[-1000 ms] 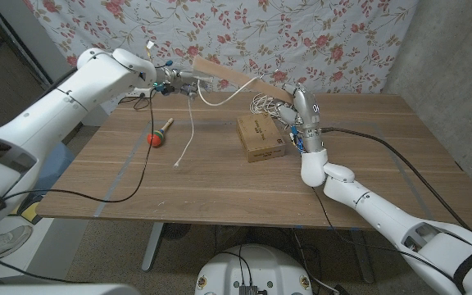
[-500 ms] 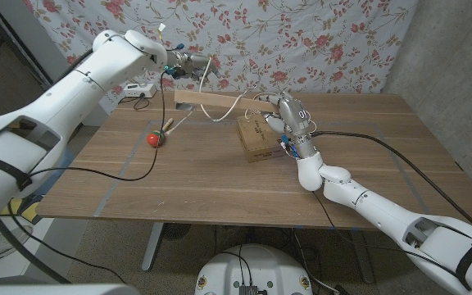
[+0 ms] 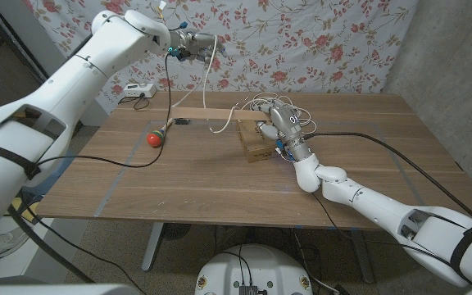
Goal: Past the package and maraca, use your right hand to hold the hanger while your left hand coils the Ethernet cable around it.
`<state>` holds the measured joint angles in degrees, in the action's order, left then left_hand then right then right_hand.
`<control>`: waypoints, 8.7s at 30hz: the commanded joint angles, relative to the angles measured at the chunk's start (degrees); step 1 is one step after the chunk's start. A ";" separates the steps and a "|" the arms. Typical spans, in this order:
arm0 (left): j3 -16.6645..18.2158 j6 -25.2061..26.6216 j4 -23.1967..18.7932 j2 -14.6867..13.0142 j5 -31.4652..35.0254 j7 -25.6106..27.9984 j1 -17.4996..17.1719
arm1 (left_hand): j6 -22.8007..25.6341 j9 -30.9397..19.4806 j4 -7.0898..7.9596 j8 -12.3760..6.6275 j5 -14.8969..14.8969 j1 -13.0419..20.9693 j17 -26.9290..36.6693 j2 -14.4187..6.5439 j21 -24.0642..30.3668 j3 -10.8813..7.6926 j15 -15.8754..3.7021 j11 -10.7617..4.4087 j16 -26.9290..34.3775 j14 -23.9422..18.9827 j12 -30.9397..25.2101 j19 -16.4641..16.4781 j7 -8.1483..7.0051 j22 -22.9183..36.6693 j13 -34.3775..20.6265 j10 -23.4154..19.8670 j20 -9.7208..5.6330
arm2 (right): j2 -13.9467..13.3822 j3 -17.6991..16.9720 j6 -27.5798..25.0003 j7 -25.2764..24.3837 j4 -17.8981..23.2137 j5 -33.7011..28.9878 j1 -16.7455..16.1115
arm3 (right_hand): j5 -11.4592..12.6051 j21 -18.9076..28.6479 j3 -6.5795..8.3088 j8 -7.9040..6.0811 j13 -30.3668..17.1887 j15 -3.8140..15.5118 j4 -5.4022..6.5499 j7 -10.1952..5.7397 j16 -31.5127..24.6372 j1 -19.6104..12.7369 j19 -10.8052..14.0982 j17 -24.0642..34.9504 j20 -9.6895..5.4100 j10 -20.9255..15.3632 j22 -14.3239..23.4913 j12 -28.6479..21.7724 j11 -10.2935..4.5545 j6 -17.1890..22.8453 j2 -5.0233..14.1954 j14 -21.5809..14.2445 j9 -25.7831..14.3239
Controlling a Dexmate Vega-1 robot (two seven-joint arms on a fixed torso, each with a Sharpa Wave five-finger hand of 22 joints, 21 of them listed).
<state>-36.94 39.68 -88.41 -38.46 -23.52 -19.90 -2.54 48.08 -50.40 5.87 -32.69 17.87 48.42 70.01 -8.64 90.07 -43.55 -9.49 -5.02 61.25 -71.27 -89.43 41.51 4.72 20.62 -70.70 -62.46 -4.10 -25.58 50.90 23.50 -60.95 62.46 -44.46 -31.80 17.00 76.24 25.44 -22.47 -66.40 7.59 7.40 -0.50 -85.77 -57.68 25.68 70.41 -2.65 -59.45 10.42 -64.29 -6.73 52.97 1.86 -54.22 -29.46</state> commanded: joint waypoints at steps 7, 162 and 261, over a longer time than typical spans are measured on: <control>4.37 -0.59 -5.50 -0.29 -7.69 -1.29 -0.77 | 3.89 0.90 -0.25 -0.65 0.03 0.75 -0.25 -1.26 0.15 -1.43 -0.60 -2.64 0.97 -1.21 -0.13 2.52 4.74 0.19 -0.28 -0.66 -1.15 | 4.82 5.96 -2.19 2.57 -13.01 3.59 7.18 | 0.44 -0.05 0.00 -0.06 0.20 4.58 0.34 0.09 -0.26 6.33 -0.13 0.17 -5.60 -0.26 0.08 -0.07 -0.39 0.44 7.74 0.42 0.05; 8.95 -6.06 -14.56 -2.04 -23.60 5.95 -11.55 | 1.74 6.51 -1.23 -4.05 -4.55 -0.40 -1.41 -1.63 -0.05 -4.32 -1.48 -3.71 -4.30 -4.11 -0.21 3.20 5.13 -0.68 -0.29 -0.56 -2.32 | 7.15 9.14 -6.80 18.73 -18.99 6.95 15.48 | 0.96 -0.33 -0.46 -0.07 -0.81 4.59 0.44 0.01 -0.23 5.96 0.03 0.19 -5.70 -0.16 0.08 -1.02 -0.45 0.84 7.71 0.52 -0.21; -13.32 -3.25 -19.89 1.90 133.67 38.31 -19.69 | -81.49 39.59 0.81 20.36 18.13 -0.58 -57.76 -2.18 -74.38 57.38 21.23 14.88 -48.05 100.65 74.43 -71.46 -7.10 -6.89 55.01 92.71 16.37 | -1.65 0.37 -20.53 54.85 3.80 20.88 17.51 | 1.17 0.71 -0.51 -0.10 -1.21 4.56 0.45 0.95 -0.74 5.04 -0.49 0.24 -5.09 0.43 0.14 -2.43 0.16 0.89 7.84 0.92 -0.20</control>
<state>-51.83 27.10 -121.78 -46.22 29.69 -28.37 -9.31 -9.84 -10.69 6.59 -11.48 37.57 45.70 12.70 -6.42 14.91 16.04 12.08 10.53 12.78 9.92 -14.01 -10.04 -1.48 13.84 -16.21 10.00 11.98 -26.66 51.90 1.92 -6.15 65.79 -23.72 -13.40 17.74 76.55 24.72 -22.05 -67.42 7.49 7.48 -0.49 -86.56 -57.14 25.34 70.52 -2.52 -58.86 10.39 -66.55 -6.74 52.99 3.76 -53.50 -29.39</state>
